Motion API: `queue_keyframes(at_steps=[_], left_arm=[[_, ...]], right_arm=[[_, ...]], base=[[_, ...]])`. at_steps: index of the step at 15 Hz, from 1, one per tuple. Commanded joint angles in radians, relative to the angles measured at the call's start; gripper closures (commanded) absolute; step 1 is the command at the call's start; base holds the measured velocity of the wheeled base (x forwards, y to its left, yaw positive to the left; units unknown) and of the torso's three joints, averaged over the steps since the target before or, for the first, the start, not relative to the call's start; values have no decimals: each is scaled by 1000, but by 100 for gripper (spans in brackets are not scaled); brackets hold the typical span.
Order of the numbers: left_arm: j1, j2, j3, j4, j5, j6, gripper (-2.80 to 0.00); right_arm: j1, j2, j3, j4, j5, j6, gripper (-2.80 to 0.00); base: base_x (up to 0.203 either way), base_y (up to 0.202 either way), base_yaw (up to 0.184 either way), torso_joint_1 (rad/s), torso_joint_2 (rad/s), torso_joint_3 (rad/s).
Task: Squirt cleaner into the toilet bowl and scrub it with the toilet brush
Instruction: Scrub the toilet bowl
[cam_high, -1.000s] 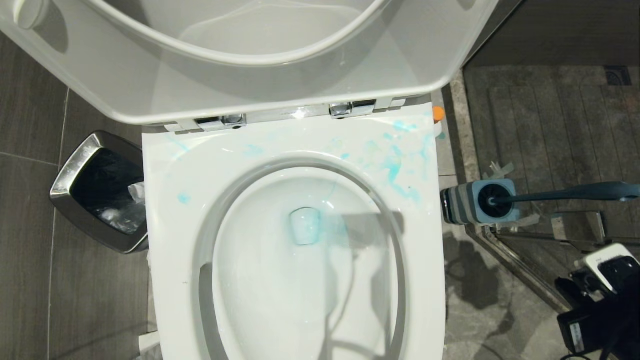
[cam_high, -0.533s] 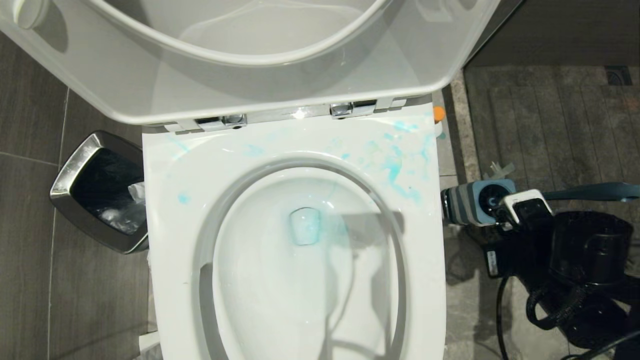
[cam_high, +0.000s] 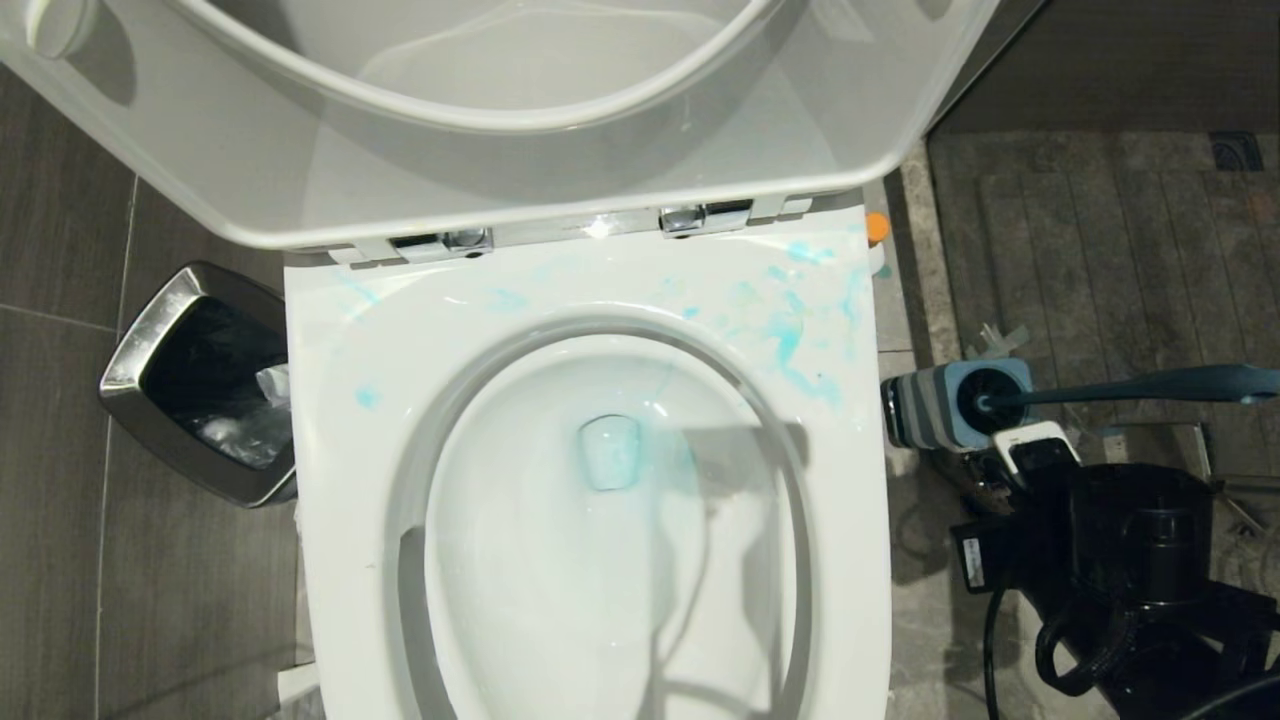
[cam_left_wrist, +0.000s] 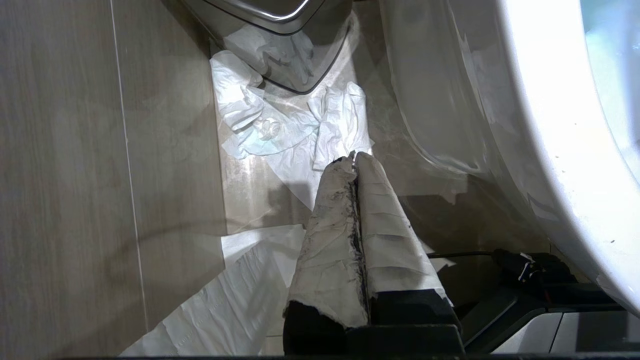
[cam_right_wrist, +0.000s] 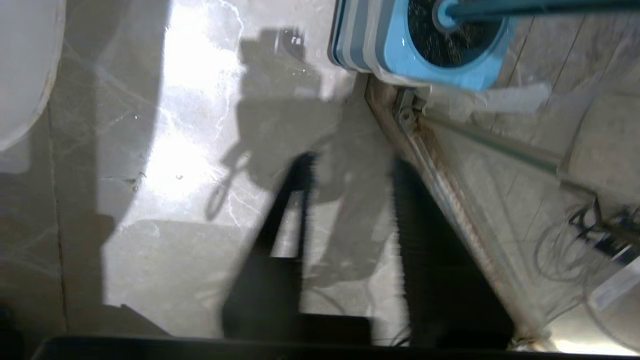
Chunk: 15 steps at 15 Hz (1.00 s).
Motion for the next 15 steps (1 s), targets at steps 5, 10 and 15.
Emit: queue_keyframes(at_steps=[5, 10, 15], left_arm=[[0, 1, 0, 0, 0, 0, 0], [0, 1, 0, 0, 0, 0, 0], [0, 1, 0, 0, 0, 0, 0]], right_arm=[[-102, 0, 100, -164, 4, 14, -280], [-280, -21, 83, -268, 280, -47, -280], [-407, -47, 89, -378, 514, -143, -280]], base=[[0, 0, 0, 0, 0, 0], [0, 0, 0, 0, 0, 0], [0, 0, 0, 0, 0, 0]])
